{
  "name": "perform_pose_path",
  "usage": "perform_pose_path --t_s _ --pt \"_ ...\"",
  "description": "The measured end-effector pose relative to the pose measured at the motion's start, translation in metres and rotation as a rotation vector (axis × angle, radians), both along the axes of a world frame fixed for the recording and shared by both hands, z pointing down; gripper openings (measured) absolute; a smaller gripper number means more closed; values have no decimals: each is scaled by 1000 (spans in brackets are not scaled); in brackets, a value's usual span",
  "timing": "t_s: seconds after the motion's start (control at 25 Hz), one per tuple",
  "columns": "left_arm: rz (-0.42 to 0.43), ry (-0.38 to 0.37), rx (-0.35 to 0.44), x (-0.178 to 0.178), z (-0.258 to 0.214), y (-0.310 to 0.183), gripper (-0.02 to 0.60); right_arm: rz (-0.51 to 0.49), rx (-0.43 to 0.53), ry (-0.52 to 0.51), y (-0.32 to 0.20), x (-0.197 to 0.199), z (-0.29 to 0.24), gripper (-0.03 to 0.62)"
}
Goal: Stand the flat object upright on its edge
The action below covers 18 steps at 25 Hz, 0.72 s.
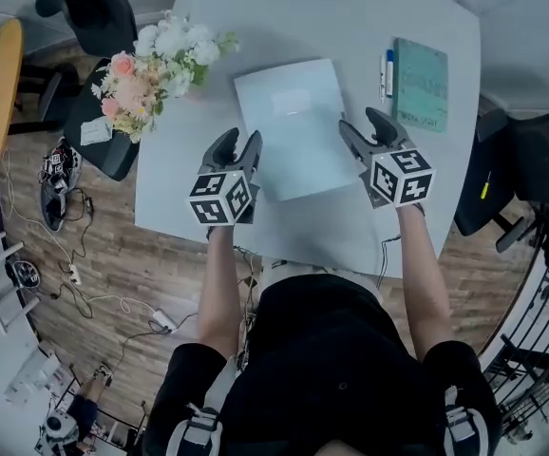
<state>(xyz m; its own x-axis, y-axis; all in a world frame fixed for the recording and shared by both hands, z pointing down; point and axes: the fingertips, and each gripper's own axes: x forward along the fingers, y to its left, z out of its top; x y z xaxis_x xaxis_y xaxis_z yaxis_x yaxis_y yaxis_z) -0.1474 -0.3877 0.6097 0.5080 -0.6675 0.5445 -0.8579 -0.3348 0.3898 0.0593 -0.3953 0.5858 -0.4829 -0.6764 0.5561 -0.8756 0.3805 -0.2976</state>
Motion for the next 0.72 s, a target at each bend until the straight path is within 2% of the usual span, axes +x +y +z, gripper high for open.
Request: perform_pose_path --t_s 0.24,0.72 --pt "25 -33 -74 -5 43 -17 204 20 -89 8 -22 -1 47 284" --pt "42 22 -165 -2 89 -40 233 15 -191 3 -51 -8 109 302"
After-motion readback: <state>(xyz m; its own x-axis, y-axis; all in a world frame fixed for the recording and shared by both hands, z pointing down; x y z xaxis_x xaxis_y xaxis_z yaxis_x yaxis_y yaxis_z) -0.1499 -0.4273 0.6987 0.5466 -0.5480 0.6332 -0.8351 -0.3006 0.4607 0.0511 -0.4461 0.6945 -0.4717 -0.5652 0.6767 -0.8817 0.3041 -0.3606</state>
